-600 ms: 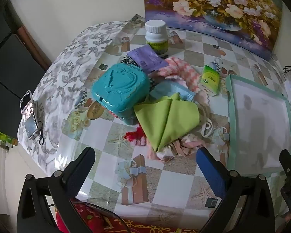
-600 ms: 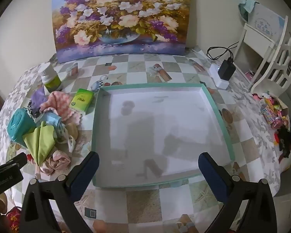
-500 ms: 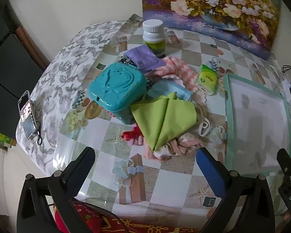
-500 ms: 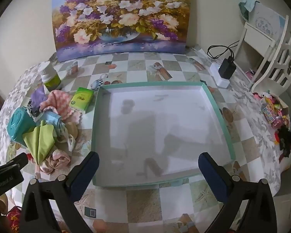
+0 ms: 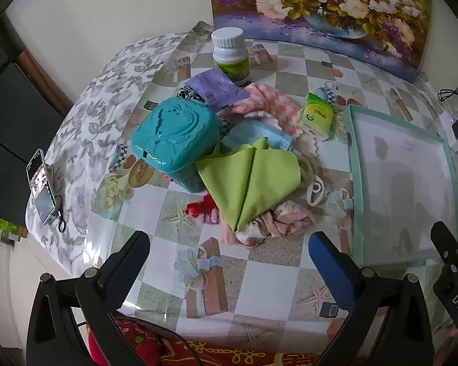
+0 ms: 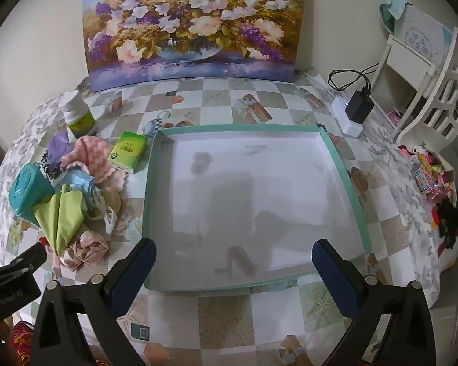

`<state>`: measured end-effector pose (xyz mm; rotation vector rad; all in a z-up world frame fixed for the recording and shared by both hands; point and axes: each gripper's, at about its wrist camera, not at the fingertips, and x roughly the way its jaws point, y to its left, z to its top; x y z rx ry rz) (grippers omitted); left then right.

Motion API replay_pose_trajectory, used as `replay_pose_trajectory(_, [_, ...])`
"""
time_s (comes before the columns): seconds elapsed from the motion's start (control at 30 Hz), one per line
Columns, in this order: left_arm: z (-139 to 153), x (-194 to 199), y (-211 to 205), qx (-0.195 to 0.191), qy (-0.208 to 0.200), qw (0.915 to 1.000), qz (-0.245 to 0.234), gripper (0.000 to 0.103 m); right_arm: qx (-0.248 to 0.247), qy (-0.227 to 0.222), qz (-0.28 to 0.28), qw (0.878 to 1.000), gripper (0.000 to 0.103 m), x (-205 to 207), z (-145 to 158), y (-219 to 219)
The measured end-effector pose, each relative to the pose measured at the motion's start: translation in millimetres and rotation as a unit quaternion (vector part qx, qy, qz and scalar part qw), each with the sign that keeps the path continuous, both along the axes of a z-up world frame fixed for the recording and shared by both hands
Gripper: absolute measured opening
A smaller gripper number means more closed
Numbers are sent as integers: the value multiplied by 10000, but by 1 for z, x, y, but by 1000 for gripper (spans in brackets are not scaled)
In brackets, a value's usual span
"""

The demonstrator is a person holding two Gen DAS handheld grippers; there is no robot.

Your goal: Organize soft objects

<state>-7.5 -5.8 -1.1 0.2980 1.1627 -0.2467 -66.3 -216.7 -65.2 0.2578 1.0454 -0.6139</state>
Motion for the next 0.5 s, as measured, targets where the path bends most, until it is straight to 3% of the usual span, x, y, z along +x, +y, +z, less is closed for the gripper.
replay_pose_trajectory(0.5, [-2,-1,-2,34,24,10000,-24,103,41,76,-54,9999,103,0,-5,-3])
